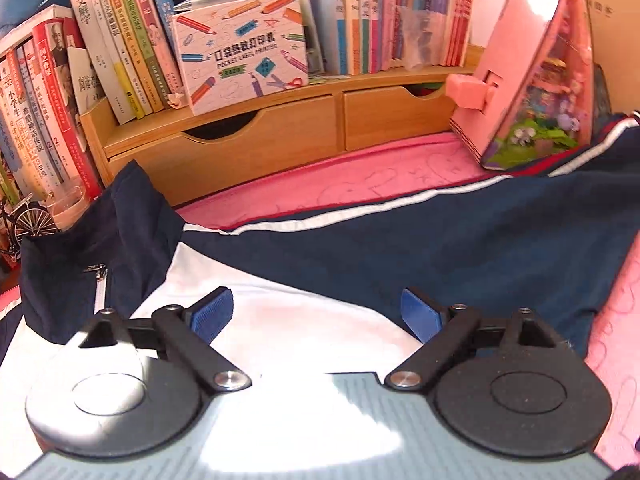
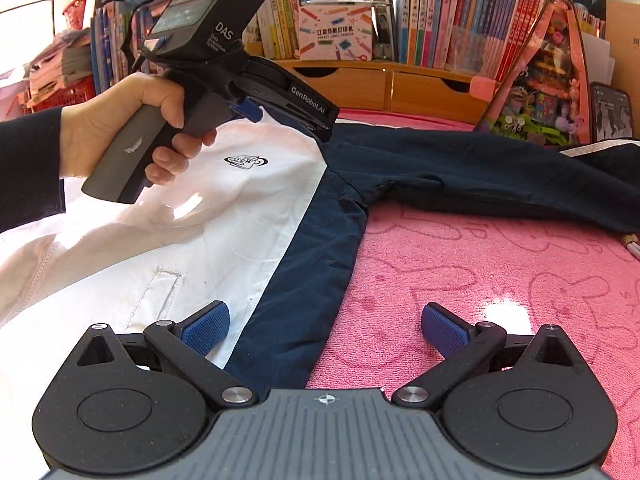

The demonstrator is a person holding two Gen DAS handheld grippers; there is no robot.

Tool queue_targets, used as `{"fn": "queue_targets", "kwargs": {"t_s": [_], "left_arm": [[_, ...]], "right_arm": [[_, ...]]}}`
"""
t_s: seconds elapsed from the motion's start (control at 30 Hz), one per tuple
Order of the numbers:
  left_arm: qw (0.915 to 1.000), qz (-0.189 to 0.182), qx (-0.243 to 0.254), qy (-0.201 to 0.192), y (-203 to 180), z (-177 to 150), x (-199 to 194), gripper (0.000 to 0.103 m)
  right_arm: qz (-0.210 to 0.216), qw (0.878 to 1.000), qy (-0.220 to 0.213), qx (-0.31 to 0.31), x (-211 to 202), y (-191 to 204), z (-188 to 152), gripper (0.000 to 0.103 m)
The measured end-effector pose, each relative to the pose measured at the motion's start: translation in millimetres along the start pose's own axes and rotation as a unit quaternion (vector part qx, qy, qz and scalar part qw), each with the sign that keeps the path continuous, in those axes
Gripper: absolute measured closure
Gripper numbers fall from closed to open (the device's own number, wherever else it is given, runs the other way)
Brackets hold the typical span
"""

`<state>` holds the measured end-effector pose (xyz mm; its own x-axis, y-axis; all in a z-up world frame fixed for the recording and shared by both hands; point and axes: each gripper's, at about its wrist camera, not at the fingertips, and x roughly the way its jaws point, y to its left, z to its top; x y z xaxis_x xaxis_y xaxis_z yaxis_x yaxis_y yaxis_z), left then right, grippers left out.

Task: Fold clothes
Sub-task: 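Grasp the striped sleeve cuff with the right gripper and lift it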

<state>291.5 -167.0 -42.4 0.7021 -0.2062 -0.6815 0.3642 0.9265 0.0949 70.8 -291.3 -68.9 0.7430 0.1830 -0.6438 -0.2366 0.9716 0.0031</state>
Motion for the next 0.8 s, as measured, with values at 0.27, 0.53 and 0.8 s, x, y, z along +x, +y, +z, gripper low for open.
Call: {"fn": "queue_targets", "kwargs": {"t_s": [0.27, 0.53, 0.8], "left_arm": [[0.9972, 0.043, -0.061, -0.005, 11, 18, 53, 0.0], [0.9939, 0.078, -0.076, -0.01, 24, 42, 82, 0.0], [0.9944, 0.041, -0.094, -0.028, 33, 33, 48, 0.008]], "right_arm": [[0.002, 1.0, 0.0, -0.001, 2, -2, 1, 0.0], [0.002, 1.0, 0.0, -0.001, 2, -3, 1, 0.0], [-0.009, 0.99, -0.058, 0.13, -23, -72, 6, 0.0]]}}
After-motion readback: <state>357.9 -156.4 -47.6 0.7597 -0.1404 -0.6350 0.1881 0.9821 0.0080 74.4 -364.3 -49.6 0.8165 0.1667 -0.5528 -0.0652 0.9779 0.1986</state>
